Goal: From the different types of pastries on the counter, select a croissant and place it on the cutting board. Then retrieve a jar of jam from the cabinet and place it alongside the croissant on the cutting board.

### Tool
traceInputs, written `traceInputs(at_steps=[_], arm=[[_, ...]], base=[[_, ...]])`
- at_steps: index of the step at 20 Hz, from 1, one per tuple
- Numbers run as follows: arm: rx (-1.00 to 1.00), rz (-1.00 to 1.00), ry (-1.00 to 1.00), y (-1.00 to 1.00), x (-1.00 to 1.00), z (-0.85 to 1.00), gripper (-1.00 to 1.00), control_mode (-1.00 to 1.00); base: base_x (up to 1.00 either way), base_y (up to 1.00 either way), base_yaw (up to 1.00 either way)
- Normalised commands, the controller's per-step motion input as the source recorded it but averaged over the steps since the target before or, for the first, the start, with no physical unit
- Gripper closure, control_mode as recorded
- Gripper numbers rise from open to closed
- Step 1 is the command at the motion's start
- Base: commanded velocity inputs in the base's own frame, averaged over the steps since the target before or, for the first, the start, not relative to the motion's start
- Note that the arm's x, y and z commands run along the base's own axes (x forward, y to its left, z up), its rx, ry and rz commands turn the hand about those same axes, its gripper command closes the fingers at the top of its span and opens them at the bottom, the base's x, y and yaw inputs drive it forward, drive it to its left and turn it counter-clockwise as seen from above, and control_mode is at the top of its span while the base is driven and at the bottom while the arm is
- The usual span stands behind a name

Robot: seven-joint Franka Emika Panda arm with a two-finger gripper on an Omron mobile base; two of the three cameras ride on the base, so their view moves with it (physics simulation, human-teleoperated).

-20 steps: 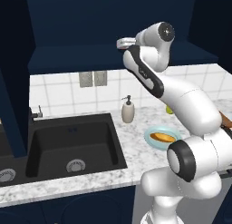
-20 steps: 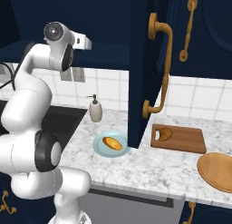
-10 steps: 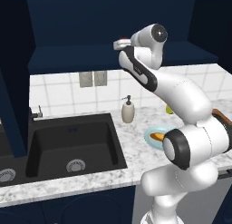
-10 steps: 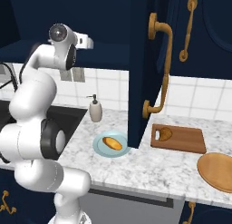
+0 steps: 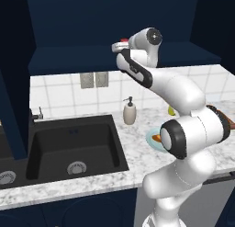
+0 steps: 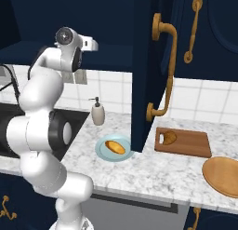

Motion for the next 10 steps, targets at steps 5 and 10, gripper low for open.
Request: traceInputs(at_steps=[5, 10], arm=[[0.00, 0.00, 0.00, 0.05, 0.40, 0.00, -1.00, -1.00], [-0.03, 0.00, 0.00, 0.23, 0.08, 0.00, 1.00, -1.00]], base=[[0.00, 0.00, 0.00], [0.00, 0.00, 0.00]])
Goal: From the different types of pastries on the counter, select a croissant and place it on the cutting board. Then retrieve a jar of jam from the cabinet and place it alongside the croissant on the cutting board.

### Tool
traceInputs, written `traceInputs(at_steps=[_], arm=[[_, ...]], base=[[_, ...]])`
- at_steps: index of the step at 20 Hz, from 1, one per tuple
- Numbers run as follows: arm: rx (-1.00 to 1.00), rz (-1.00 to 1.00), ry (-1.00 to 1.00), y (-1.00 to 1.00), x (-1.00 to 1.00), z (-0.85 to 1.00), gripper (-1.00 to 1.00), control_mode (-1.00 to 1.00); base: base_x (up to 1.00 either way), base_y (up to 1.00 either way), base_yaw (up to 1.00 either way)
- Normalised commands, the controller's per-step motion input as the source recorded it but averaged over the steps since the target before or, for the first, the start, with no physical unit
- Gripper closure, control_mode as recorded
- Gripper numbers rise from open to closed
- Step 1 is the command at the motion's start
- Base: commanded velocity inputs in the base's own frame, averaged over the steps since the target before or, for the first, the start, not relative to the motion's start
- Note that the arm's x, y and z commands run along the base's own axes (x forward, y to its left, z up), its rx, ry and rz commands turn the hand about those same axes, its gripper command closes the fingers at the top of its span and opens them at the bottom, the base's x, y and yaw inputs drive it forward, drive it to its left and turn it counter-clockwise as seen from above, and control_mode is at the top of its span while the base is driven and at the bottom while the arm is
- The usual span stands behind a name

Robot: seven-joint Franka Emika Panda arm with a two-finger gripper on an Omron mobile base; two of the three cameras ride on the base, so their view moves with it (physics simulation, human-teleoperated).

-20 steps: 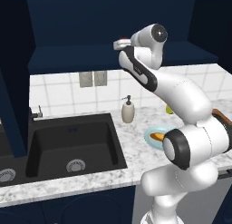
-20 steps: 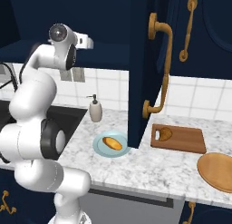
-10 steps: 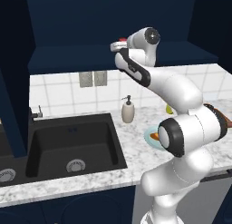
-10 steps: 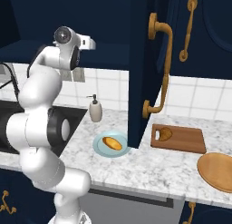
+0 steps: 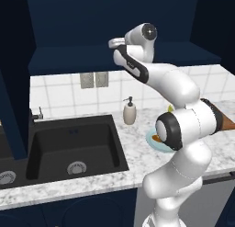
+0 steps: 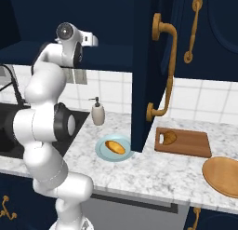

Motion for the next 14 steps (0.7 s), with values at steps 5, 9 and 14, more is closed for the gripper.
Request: traceInputs(at_steps=[5, 9, 14], arm=[[-0.01, 0.00, -0.03, 0.04, -0.49, 0.00, 1.00, -1.00], [0.00, 0.00, -0.22, 0.00, -0.99, 0.04, 1.00, -1.00], [0.00, 0.00, -0.31, 0.00, -1.00, 0.32, 1.00, -1.00]], base=[[0.00, 0.00, 0.00], [0.00, 0.00, 0.00], [0.00, 0.00, 0.00]])
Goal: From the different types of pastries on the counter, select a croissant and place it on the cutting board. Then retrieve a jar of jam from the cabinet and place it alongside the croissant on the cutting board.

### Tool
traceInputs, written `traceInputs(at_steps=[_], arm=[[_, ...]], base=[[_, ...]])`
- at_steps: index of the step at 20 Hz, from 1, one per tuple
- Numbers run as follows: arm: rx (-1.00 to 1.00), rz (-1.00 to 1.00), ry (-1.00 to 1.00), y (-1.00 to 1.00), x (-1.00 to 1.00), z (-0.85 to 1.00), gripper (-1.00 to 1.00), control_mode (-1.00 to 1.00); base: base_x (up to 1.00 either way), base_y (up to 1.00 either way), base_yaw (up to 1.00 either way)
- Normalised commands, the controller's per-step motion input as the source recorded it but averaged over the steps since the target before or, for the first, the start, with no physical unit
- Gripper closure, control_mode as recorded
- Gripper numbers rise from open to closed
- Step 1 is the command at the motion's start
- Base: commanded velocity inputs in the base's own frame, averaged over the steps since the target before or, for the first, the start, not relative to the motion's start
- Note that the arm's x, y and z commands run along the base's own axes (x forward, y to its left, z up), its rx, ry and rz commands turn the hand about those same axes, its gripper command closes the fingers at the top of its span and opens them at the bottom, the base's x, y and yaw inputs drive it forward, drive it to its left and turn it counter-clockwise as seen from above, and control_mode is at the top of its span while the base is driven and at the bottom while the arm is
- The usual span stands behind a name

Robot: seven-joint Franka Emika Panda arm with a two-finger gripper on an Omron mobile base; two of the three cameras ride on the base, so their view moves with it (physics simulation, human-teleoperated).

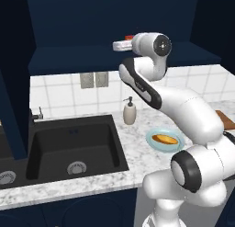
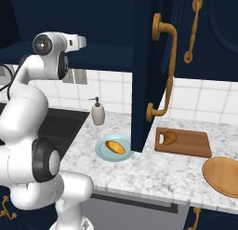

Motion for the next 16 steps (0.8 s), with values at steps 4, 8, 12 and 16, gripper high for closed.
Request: traceInputs(at_steps=[4, 8, 12, 16], arm=[[0.03, 0.00, -0.18, 0.00, -1.00, 0.86, 1.00, -1.00], [0.08, 0.03, -0.02, 0.00, -1.00, 0.89, 1.00, -1.00], [0.03, 0.12, 0.08, 0.00, -1.00, 0.30, 1.00, -1.00], [0.00, 0.16, 0.08, 0.00, -1.00, 0.00, 1.00, -1.00]], base=[[0.00, 0.00, 0.00], [0.00, 0.00, 0.00], [0.00, 0.00, 0.00], [0.00, 0.00, 0.00]])
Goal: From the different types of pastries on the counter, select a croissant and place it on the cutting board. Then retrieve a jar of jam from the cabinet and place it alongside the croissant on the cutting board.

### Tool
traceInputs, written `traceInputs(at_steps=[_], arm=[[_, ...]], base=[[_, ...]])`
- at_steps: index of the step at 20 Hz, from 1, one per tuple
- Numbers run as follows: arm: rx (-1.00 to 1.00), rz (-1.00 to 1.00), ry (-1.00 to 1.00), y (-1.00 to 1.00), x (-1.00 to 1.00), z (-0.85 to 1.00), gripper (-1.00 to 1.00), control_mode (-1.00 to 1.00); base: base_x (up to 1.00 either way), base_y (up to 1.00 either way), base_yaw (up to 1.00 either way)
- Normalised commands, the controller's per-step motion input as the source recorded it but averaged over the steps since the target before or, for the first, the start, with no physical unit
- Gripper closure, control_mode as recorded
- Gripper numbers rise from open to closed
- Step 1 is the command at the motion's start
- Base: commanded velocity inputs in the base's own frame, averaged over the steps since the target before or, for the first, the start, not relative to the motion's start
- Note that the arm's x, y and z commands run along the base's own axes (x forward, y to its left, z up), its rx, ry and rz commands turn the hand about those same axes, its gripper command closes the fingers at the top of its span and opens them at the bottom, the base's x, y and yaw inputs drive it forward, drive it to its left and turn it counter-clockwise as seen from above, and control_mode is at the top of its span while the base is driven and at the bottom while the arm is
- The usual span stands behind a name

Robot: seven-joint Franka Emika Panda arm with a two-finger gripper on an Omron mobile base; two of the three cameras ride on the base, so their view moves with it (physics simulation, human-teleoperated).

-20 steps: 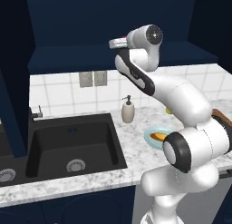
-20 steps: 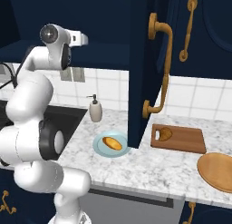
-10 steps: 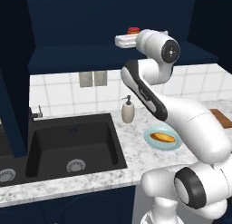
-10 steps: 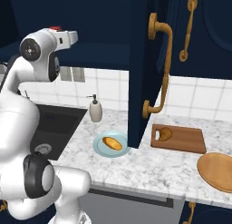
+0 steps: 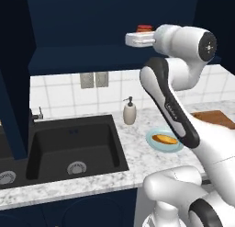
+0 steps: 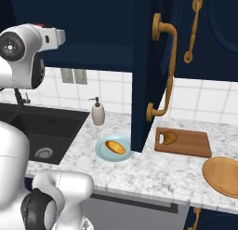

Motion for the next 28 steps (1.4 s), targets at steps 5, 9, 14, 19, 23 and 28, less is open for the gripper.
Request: traceInputs(at_steps=[5, 9, 14, 19, 23, 28], arm=[[0.00, 0.09, -0.05, 0.00, -1.00, 0.00, 1.00, -1.00], [0.00, 0.14, -0.01, 0.00, -1.00, 0.07, 1.00, -1.00], [0.00, 0.11, -0.01, -0.11, -1.00, 0.46, 1.00, -1.00], [-0.12, 0.00, -0.02, -0.31, -1.00, 0.19, 1.00, -1.00], [-0.29, 0.02, 0.13, -0.16, -1.00, -0.15, 1.00, -1.00], [-0.15, 0.00, 0.03, -0.19, -0.96, -0.06, 1.00, -1.00]], base=[[0.00, 0.00, 0.00], [0.00, 0.00, 0.00], [0.00, 0.00, 0.00], [0.00, 0.00, 0.00], [0.00, 0.00, 0.00], [0.00, 0.00, 0.00]])
